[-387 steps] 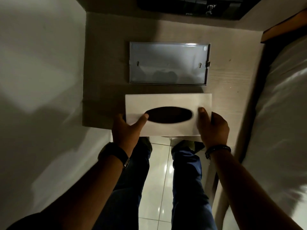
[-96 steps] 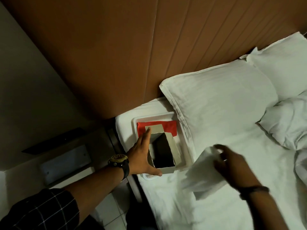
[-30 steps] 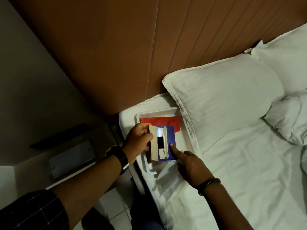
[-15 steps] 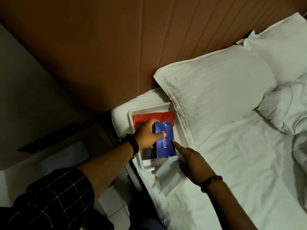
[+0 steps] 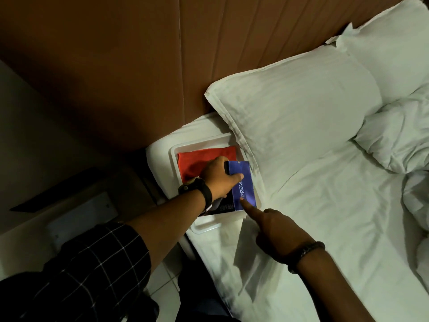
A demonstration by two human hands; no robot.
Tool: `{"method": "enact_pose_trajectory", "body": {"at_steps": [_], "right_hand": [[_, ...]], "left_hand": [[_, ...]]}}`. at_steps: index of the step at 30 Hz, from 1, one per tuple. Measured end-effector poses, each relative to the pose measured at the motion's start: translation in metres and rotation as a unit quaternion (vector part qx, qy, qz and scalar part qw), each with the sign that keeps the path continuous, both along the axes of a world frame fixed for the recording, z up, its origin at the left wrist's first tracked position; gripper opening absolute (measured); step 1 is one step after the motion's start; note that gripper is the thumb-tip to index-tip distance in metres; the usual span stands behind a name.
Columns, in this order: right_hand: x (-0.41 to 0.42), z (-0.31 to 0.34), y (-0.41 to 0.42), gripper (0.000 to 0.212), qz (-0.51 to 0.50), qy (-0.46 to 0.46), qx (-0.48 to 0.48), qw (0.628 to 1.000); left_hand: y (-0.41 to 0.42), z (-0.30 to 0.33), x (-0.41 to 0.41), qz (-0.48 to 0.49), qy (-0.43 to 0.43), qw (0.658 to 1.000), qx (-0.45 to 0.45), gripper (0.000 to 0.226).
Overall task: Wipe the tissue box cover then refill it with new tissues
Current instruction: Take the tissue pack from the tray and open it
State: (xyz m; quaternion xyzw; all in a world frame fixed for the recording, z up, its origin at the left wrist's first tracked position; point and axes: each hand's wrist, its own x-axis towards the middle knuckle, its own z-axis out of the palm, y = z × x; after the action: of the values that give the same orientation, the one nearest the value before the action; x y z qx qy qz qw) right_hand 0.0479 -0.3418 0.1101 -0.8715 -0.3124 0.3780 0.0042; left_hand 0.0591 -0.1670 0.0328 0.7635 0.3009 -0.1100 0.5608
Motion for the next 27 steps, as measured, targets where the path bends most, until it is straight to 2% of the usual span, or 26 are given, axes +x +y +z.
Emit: {"method": "enact_pose_trajectory", "body": {"at_steps": [4, 7, 9, 12, 14, 16, 21, 27], "right_hand": [[0.009, -0.008, 0.005, 0.09, -0.041, 0.028, -0.001, 0.999], [0.035, -0.021, -0.008, 0.093, -0.095, 0.04, 0.017, 0.994], [0.052, -0.03, -0.021, 0.095, -0.151, 0.061, 0.043, 0.986], [0.074, -0.05, -0.036, 0.092, -0.229, 0.111, 0.092, 0.963], [0.086, -0.064, -0.04, 0.085, -0.272, 0.141, 0.107, 0.946], [0.09, -0.076, -0.04, 0.081, -0.295, 0.164, 0.104, 0.936], [0.08, -0.101, -0.039, 0.079, -0.341, 0.217, 0.129, 0.905], [0.08, -0.111, -0.042, 0.075, -0.38, 0.254, 0.135, 0.879]], "left_hand": [[-0.017, -0.008, 0.013, 0.008, -0.003, 1.0, 0.0, 0.046], [-0.009, -0.016, 0.017, -0.06, 0.003, 0.998, -0.036, 0.079], [0.008, -0.028, 0.013, -0.172, 0.035, 0.984, 0.031, 0.098], [0.029, -0.053, -0.002, -0.314, 0.102, 0.92, 0.209, 0.125], [0.029, -0.07, -0.015, -0.342, 0.133, 0.878, 0.308, 0.144], [0.02, -0.084, -0.03, -0.339, 0.128, 0.861, 0.357, 0.157], [0.006, -0.101, -0.053, -0.295, 0.084, 0.854, 0.42, 0.154], [0.016, -0.1, -0.063, -0.269, 0.005, 0.859, 0.435, 0.148]]}}
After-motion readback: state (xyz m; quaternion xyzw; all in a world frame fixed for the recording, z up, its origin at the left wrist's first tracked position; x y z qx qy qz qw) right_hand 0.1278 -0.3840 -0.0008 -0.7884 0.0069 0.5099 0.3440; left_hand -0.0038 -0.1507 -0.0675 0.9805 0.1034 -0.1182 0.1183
